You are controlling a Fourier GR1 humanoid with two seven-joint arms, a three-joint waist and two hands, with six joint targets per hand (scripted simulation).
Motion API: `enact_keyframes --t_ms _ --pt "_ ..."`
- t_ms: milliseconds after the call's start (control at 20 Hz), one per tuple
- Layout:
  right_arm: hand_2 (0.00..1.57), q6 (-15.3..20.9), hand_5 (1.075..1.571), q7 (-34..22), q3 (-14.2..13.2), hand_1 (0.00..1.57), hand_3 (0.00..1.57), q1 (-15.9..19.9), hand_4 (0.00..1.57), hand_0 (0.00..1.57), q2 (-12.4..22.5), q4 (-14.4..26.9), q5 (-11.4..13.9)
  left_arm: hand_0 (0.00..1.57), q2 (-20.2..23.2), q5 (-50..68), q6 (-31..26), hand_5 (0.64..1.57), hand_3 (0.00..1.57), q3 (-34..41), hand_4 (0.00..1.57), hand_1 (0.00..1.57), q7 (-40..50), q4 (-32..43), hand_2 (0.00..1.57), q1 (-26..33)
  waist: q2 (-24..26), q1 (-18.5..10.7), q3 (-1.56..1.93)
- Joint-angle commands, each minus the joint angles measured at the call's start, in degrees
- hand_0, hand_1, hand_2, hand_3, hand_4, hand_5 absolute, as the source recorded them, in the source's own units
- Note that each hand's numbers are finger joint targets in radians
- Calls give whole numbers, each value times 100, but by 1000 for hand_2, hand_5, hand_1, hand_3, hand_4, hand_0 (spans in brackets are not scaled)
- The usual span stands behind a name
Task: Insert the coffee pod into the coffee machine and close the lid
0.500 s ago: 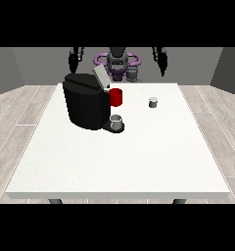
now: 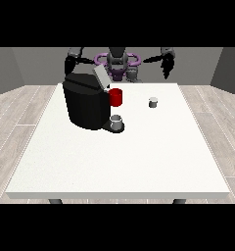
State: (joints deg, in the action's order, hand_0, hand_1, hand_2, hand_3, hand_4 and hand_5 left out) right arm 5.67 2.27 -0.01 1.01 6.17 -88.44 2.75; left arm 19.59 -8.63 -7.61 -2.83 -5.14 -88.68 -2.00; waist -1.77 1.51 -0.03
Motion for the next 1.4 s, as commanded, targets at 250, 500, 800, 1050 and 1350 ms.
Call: enact_keyframes --t_ms 250,500,800,1050,1350 --pt "0 309 1571 -179 357 0 0 421 0 0 -113 -289 588 0 812 -684 -399 1571 0 239 0 0 96 1219 0 -1016 -531 644 0" --pt "0 450 1571 283 537 0 0 458 0 0 -446 -15 671 0 948 -975 -513 1571 0 304 0 0 -77 1971 0 -1460 -899 684 2" --pt "0 694 1571 -204 511 0 0 868 0 0 -513 89 930 0 921 -1562 -359 1571 0 186 0 0 -215 2789 0 -1984 -1086 683 1" --pt "0 388 1571 -223 304 0 0 933 0 0 -520 402 521 261 553 -2085 230 1571 247 62 0 261 -609 3310 589 -2135 -1033 626 2" --pt "0 588 1571 -308 295 0 0 1266 0 0 -578 871 771 888 381 -2745 768 1571 816 -184 384 888 -618 3466 963 -2555 -1071 525 2"
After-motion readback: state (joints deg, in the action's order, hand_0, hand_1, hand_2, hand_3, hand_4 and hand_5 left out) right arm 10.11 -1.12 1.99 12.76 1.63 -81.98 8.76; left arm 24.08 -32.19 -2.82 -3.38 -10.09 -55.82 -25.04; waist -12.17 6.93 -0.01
